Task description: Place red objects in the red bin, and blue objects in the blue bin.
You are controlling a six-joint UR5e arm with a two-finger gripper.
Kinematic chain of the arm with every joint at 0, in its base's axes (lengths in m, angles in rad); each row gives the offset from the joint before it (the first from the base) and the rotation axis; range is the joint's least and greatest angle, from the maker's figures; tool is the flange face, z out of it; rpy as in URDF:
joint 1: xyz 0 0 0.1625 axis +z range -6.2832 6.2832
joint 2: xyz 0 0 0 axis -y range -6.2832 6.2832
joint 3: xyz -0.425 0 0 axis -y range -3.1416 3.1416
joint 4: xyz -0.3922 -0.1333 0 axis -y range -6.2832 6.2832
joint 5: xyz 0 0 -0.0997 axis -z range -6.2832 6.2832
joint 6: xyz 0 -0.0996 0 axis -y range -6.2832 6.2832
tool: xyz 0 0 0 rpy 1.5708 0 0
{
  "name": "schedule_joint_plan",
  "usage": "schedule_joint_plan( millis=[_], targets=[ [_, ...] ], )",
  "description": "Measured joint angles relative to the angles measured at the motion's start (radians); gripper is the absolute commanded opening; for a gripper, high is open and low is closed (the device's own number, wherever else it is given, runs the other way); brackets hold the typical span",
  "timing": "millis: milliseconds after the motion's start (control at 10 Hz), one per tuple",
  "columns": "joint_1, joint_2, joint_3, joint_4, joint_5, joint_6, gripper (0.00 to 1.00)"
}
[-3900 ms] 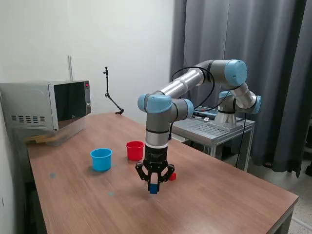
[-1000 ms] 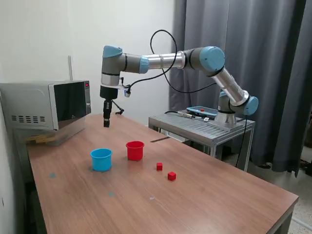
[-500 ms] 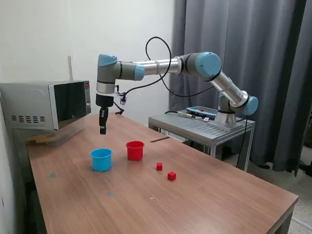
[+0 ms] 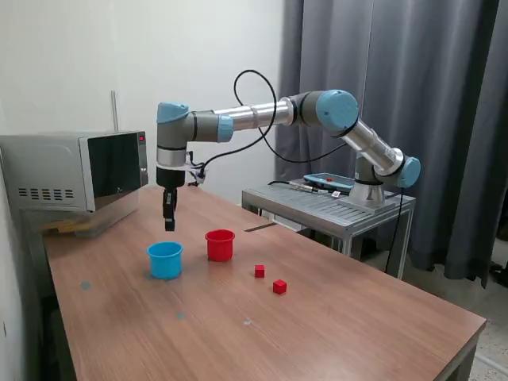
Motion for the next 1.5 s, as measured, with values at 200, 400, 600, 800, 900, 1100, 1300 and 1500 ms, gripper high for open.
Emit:
schedule_joint_plan(
  millis=[200,400,600,800,900,1100,1300,1500],
  targets=[
    [0.003,0.013,-0.007,0.000,0.001,0.000,0.00],
    [0.006,0.026,-0.018,0.000,0.001,0.000,0.00],
    [0.007,0.033,-0.024,-0.002,0.001,-0.001,1.00],
    [0.008,0.035,-0.026,-0.003,0.001,-0.001,1.00],
    [0.008,0.035,-0.026,-0.003,0.001,-0.001,1.00],
    [0.008,0.035,-0.027,-0.004,0.001,-0.001,1.00],
    [0.010,0.035,-0.027,-0.005,0.001,-0.001,1.00],
    [0.018,0.033,-0.025,-0.004,0.002,-0.012,1.00]
  ],
)
